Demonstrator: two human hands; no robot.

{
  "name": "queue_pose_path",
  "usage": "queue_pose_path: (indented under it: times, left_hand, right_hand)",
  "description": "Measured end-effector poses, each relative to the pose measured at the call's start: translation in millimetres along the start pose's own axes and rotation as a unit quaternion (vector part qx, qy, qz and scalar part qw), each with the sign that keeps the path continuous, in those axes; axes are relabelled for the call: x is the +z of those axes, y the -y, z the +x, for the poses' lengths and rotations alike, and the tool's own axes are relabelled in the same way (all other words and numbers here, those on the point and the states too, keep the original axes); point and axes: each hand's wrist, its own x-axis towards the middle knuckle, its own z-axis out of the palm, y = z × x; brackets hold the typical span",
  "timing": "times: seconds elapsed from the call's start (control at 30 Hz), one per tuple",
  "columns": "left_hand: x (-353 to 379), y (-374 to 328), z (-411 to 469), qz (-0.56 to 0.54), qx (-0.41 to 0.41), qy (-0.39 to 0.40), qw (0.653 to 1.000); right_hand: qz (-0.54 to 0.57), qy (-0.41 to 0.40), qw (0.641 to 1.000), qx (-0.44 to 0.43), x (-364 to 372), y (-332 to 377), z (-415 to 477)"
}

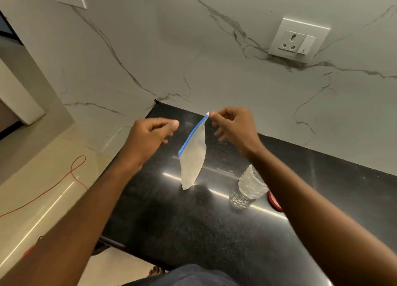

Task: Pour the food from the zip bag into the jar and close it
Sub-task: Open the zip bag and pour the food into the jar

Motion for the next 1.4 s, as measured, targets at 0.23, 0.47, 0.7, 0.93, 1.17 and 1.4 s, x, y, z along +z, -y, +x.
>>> queue_pose_path:
  times: [0.23, 0.47, 0.7, 0.93, 1.17, 1.4]
  left_hand:
    - [23.9, -13.6, 46.3, -0.065, -0.142, 0.182, 0.971]
    - [26.6, -8.2, 41.6, -0.102, -0.147, 0.170, 0.969]
    - [30.0, -7.5, 35.3, -0.102, -0.135, 0.161, 0.972]
    - [35.9, -4.8, 34.3, 0.011, -0.086, 0.123, 0.989]
    - [15.2, -25.2, 43.1, 0.361, 0.094, 0.028, 0.927]
    - [39.9, -60.3, 26.7, 0.359, 0.162, 0.069, 0.917]
  right_hand:
    - [0.342, -0.005, 0.905, 0.252, 54.3, 1.3, -27.2]
    - [0.355, -0.003, 0.902, 0.246, 57.7, -5.4, -27.0]
    - [0.332, -0.002, 0.912, 0.243, 55.6, -9.5, -27.7]
    - [0.174, -0.027, 0.968, 0.177, 52.8, -7.2, -27.1]
    - [0.018, -0.065, 0.993, 0.096, 15.8, -13.5, -37.6]
    - [-0.016, -0.048, 0.998, 0.048, 22.7, -9.6, -49.0]
